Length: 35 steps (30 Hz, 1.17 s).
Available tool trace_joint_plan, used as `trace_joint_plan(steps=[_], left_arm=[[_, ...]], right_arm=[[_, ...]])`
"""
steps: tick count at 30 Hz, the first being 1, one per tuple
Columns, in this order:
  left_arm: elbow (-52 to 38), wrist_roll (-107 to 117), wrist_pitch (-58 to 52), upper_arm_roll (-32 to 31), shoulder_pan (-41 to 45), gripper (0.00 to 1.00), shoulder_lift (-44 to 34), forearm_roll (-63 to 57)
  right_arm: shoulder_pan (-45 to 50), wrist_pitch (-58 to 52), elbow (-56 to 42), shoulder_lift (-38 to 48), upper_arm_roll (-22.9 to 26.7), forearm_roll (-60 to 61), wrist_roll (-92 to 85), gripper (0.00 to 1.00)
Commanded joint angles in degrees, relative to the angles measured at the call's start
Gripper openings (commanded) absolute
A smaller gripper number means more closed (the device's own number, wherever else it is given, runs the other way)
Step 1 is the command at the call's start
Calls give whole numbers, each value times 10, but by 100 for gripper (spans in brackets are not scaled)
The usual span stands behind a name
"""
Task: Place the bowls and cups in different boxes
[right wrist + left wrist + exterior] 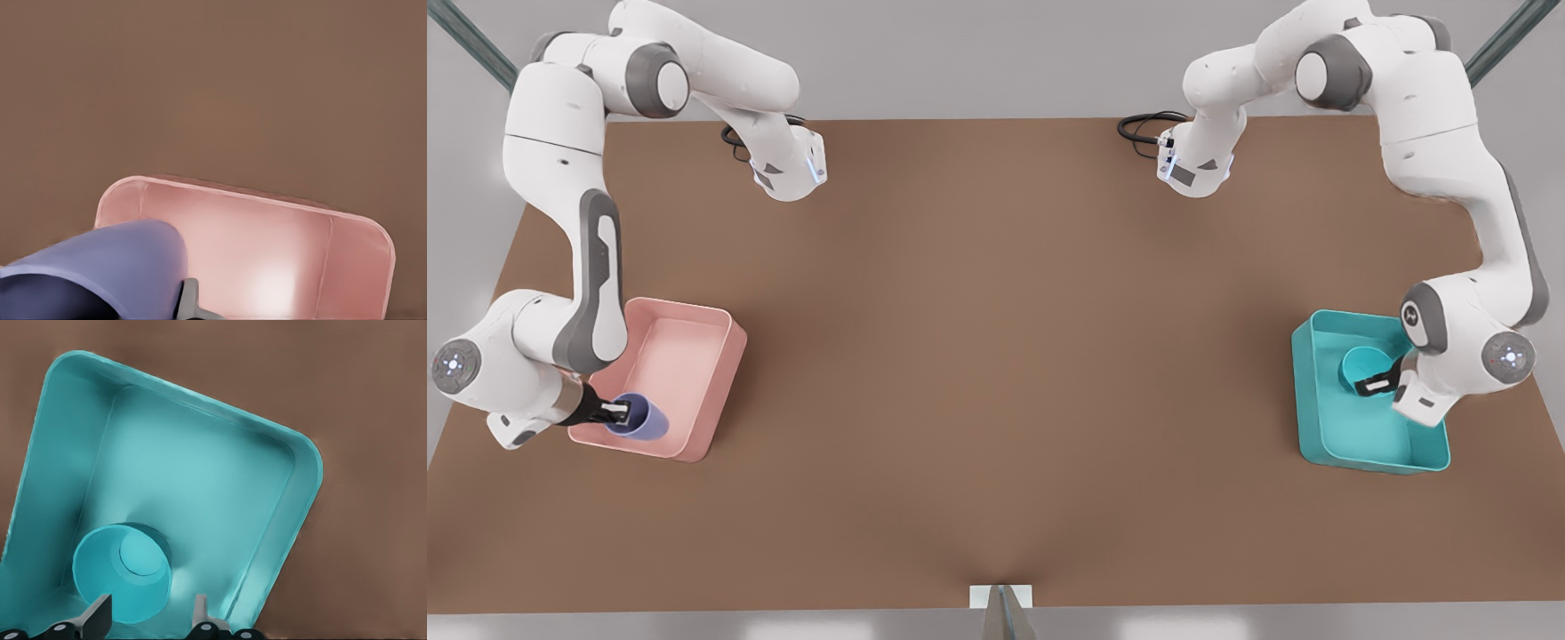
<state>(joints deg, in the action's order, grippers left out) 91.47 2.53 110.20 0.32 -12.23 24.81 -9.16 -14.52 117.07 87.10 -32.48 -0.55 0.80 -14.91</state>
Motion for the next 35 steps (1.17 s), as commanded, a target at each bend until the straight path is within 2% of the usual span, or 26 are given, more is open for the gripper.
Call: trace_joint_plan(steps=[1, 4, 7, 9, 10, 11, 12, 13, 20, 26, 29, 30, 35], left_arm=[[-16, -2, -201, -30, 24, 100, -64, -14], [-65, -5, -292, -45, 67, 100, -123, 57], [-109, -3, -313, -57, 93, 100, -115, 56], [-110, 5, -315, -99, 93, 100, -117, 46], [-108, 8, -315, -105, 92, 100, -116, 46], [-107, 8, -314, -105, 92, 100, -117, 46], [-106, 8, -315, -105, 91, 100, -117, 47], [-106, 8, -315, -105, 90, 100, -117, 47], [-106, 8, -326, -105, 89, 100, -115, 48], [-106, 8, -327, -105, 89, 100, -115, 49], [-105, 8, -327, -105, 89, 100, -115, 49], [-105, 8, -327, -105, 89, 100, -115, 49], [-104, 8, -326, -105, 89, 100, -115, 49]], right_arm=[[-2, -6, -1, -17, 0, -5, -85, 21], [-2, 14, -1, -39, 0, -5, -84, 21], [-2, 32, 3, -47, 0, -5, -83, 21], [-2, 32, 5, -50, -1, -4, -82, 21], [-2, 32, 5, -55, -1, -1, -84, 28], [-4, 32, 5, -58, -1, 2, -85, 56], [-7, 32, 5, -64, -1, 3, -86, 93], [-9, 32, 6, -65, -2, 3, -86, 100], [-9, 7, 6, -51, -7, 7, -92, 100], [-3, -129, -4, 79, -29, 23, -81, 100], [44, -273, -52, 135, -29, -8, 85, 100], [71, -273, -40, 173, -30, -33, 89, 100], [71, -280, -42, 191, -32, -17, 81, 100]])
